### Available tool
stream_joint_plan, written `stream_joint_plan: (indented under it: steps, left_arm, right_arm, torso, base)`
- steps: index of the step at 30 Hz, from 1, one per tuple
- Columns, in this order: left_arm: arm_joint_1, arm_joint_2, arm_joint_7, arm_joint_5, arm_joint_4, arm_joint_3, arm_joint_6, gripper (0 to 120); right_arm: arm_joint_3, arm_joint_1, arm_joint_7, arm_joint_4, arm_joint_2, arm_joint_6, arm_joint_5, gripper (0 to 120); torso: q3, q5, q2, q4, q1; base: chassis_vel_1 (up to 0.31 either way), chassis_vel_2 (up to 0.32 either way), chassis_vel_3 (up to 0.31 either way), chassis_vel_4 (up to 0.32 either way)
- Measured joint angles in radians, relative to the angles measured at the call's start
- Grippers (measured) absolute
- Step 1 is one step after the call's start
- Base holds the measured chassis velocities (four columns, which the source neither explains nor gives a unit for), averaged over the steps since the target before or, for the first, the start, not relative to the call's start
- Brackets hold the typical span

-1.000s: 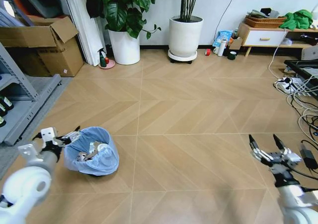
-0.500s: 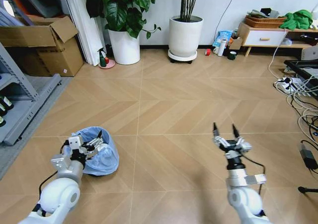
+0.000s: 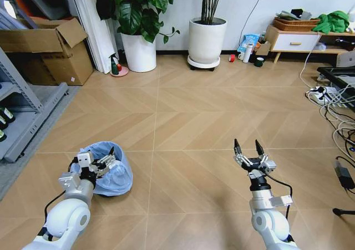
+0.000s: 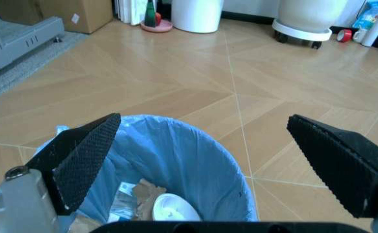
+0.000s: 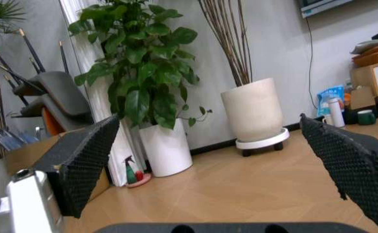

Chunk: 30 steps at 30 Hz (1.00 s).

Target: Pick up the trash bin and place the garbage on the floor into it.

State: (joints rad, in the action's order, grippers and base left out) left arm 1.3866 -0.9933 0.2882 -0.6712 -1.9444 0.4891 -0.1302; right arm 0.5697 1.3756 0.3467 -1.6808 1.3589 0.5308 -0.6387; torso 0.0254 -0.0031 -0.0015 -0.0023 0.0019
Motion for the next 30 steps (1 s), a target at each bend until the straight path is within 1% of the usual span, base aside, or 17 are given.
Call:
stream_joint_plan:
  steps: [30]
  left_arm:
    - [0.000, 0.002, 0.001, -0.003, 0.000, 0.001, -0.002, 100]
  right_arm:
    - [0.003, 0.001, 0.000, -0.003, -0.002, -0.002, -0.001, 100]
  torso:
    - [0.000, 0.0000, 0.000, 0.0000, 0.000]
  base:
    - [0.000, 0.000, 0.000, 0.000]
